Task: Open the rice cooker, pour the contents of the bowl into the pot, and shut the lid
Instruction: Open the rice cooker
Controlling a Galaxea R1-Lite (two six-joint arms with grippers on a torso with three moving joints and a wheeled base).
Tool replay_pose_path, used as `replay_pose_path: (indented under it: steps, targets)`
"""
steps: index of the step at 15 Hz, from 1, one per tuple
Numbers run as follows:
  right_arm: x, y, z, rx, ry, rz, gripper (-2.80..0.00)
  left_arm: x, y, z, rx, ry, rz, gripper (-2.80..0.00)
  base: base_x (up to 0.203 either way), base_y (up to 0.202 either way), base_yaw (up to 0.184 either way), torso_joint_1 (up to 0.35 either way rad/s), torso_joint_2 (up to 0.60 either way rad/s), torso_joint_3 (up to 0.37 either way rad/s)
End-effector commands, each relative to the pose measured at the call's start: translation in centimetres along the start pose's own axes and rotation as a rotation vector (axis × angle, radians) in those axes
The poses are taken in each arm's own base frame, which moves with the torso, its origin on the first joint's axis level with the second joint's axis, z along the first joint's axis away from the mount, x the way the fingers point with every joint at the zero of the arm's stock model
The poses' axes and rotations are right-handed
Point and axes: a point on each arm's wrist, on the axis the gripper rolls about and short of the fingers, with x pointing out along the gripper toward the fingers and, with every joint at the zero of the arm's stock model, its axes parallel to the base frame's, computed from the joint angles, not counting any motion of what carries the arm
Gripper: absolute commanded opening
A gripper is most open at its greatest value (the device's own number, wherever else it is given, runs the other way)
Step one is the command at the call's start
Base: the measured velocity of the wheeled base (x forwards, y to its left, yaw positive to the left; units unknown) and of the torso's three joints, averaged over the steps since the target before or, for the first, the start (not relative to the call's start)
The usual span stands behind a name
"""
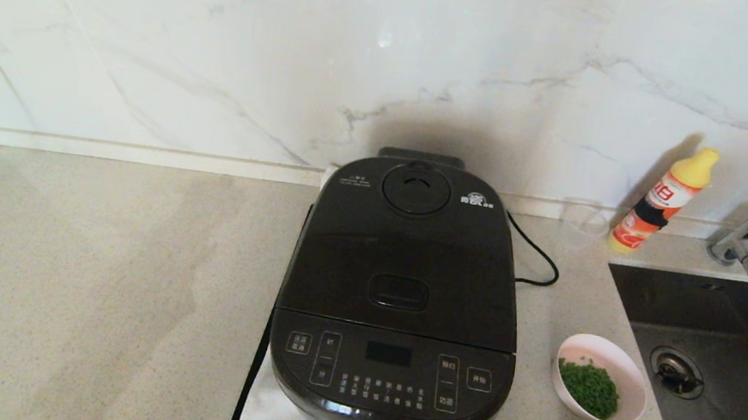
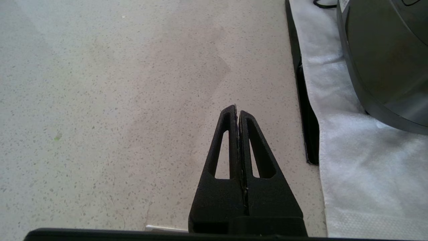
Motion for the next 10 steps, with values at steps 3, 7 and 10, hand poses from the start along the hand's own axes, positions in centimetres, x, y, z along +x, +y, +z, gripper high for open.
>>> replay_pose_path:
  steps: [3,7,10]
  targets:
    - [0.0,0.0,0.0,0.0,-0.001,0.0,-2.8,0.1,0.0,-0.2,0.011,0.009,-0.003,-2.8,0.0,0.0,0.0,0.0,0.0,0.0]
    - [0.0,0.0,0.0,0.0,-0.001,0.0,-2.8,-0.6,-0.1,2.2,0.031,-0.087,-0.035,-2.8,0.0,0.0,0.0,0.0,0.0,0.0]
    - [0.0,0.0,0.0,0.0,-0.001,0.0,-2.8,-2.7,-0.4,8.8,0.035,-0.196,-0.18,-2.8,0.0,0.0,0.0,0.0,0.0,0.0]
